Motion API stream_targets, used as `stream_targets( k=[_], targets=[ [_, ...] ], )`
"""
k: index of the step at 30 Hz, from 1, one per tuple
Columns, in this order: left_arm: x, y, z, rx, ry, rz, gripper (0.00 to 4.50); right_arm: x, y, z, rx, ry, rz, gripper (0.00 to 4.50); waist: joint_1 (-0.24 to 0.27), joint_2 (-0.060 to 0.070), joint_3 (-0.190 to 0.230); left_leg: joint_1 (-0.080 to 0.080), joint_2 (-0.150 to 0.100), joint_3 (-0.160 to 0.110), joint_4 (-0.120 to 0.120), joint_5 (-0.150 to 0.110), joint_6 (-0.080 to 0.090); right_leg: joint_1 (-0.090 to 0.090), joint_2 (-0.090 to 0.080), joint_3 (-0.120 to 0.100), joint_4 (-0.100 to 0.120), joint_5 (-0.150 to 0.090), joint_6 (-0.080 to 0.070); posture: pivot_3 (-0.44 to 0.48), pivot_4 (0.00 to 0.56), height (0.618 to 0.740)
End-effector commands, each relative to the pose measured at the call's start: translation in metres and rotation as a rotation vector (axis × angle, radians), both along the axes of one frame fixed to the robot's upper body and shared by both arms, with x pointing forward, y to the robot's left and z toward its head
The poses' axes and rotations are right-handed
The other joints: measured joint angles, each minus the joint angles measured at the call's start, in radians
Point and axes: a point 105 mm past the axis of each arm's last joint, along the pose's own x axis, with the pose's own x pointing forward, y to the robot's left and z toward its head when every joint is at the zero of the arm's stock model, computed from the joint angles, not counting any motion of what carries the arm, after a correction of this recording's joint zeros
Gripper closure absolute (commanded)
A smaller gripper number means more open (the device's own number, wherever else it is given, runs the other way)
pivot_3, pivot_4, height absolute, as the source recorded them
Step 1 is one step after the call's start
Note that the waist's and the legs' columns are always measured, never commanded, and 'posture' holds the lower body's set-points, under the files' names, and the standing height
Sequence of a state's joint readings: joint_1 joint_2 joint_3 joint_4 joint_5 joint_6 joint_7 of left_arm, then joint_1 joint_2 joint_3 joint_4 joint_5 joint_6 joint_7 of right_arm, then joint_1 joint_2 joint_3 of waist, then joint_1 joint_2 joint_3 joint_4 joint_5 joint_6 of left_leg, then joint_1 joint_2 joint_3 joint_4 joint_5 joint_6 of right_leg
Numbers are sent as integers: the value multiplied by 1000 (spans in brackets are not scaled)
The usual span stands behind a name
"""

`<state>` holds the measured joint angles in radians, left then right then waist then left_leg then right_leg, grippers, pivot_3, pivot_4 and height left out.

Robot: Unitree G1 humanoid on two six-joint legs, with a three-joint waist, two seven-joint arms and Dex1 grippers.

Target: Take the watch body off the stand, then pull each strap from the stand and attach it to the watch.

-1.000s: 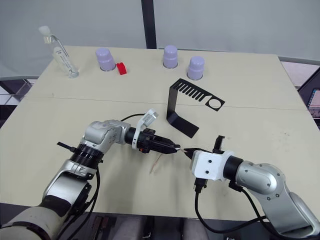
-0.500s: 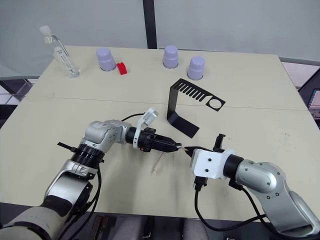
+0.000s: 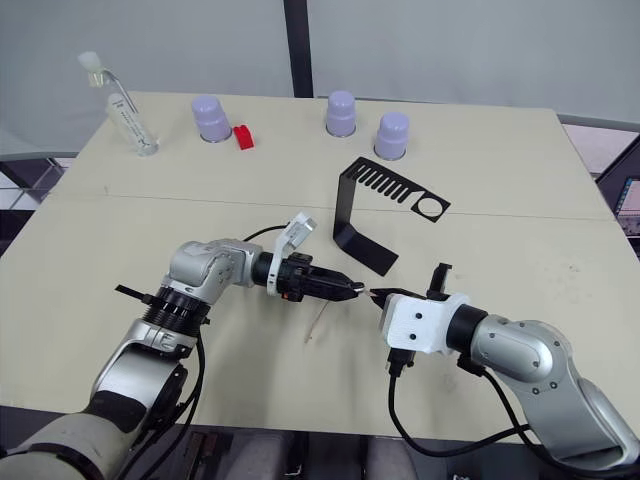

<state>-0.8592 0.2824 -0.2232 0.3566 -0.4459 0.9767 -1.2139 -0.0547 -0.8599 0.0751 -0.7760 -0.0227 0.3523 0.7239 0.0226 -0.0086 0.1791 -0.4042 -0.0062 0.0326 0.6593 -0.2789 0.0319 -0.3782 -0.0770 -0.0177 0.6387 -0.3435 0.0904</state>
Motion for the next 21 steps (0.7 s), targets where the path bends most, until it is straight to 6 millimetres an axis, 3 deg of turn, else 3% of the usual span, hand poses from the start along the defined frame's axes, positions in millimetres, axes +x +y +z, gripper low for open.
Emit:
stream_targets(
  k=[1, 21],
  targets=[
    [-10, -12, 18, -57, -45, -69, 2908, -3, 7, 6, 4, -34, 34, 4500, 0, 0, 0, 0, 0, 0, 0, 0, 0, 0, 0, 0, 0, 0, 0, 0, 150, 739],
    [-14, -16, 17, -61, -46, -81, 2908, 1, 11, 8, -6, -61, 30, 4500, 0, 0, 0, 0, 0, 0, 0, 0, 0, 0, 0, 0, 0, 0, 0, 0, 150, 739]
  ],
)
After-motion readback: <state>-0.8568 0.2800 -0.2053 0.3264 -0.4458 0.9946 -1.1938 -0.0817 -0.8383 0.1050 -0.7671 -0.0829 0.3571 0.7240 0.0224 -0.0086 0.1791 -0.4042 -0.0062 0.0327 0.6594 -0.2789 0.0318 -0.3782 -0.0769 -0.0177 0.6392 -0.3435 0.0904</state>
